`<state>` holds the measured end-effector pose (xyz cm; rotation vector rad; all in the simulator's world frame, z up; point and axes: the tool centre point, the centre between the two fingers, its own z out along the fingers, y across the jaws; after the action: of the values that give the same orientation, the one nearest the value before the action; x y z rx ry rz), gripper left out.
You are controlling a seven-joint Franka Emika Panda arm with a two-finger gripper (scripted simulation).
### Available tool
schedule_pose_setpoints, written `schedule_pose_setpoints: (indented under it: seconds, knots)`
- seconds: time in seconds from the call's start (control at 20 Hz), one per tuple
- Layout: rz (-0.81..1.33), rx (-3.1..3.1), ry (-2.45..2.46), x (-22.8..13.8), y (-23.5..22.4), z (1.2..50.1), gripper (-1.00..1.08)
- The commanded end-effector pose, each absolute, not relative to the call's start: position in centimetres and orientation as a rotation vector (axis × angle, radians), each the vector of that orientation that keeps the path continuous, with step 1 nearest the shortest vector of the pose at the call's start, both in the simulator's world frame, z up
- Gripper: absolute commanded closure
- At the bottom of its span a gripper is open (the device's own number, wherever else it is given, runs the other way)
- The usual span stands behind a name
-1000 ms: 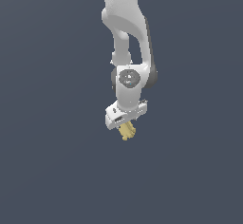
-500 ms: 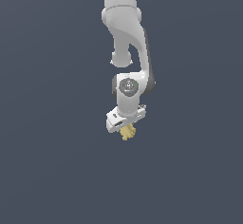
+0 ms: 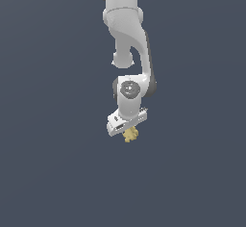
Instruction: Pick up the object and move it to a goal position.
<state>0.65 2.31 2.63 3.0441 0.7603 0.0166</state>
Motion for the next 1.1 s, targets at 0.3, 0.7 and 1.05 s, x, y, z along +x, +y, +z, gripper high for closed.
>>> schedule_pose_setpoints:
  seconds: [0.3,0.7,1.05]
  knots:
    - [0.016,3.044,0.767,0.6,2.7,2.8,1.08]
    - [0.014,3.044,0.767,0.4,4.0,5.5,1.08]
    - [0.013,3.044,0.767,0.0,6.7,11.0,1.08]
